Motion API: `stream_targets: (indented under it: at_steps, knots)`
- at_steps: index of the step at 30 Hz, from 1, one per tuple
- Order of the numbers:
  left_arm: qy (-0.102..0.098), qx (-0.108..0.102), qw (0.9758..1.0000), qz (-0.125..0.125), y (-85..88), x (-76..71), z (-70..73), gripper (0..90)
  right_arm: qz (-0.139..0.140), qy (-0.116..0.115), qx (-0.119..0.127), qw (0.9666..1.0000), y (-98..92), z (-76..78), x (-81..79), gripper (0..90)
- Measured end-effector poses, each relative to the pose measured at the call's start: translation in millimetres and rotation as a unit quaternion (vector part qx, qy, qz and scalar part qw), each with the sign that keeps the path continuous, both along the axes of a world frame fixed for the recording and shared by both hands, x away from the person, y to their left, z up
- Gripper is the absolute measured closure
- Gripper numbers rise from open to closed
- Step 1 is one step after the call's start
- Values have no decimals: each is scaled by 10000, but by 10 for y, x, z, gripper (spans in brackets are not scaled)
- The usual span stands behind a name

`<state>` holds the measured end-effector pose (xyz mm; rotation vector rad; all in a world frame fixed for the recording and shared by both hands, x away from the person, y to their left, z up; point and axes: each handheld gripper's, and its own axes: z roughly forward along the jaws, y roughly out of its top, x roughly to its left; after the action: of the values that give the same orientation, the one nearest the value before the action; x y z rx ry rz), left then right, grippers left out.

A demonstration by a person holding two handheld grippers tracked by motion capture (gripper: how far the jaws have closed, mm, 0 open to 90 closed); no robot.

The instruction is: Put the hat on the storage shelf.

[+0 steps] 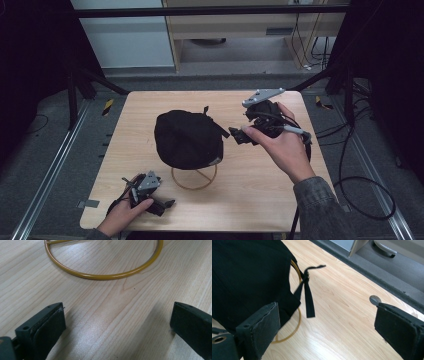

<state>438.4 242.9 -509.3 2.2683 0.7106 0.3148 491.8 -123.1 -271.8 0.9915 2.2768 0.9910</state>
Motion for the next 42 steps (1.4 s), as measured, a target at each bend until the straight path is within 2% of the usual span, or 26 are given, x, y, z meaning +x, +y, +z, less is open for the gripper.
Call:
stream_targets:
  at_steps: [5,7,18,30,32,33,35,39,42]
  knots:
    - [-7,-9,10000,4,-1,0,-2,0,-13,43,-76,10000,-87,-64,-19,70]
    - [-8,-10,10000,4,-1,0,-2,0,-71,63,-191,9998,-126,-99,-32,79]
    - [-9,-10,10000,5,-1,-1,-2,0,-267,99,-176,9994,-359,-332,-109,100]
    - [0,-1,10000,2,0,-2,-1,0,-322,193,-324,9988,-499,-872,-248,105]
    - [0,-2,10000,2,0,-2,-1,0,-361,228,-235,9988,-521,-953,-269,108]
    - [0,0,10000,2,0,-2,-1,0,-375,243,-214,9988,-540,-1062,-287,109]
    - [0,-2,10000,4,0,-2,-1,0,-371,254,-219,9987,-546,-1096,-293,109]
    - [0,-2,10000,6,0,-2,-1,0,-407,326,-165,9985,-576,-1300,-326,111]
    - [0,-1,10000,6,0,-2,-1,0,-423,354,-144,9984,-589,-1355,-337,111]
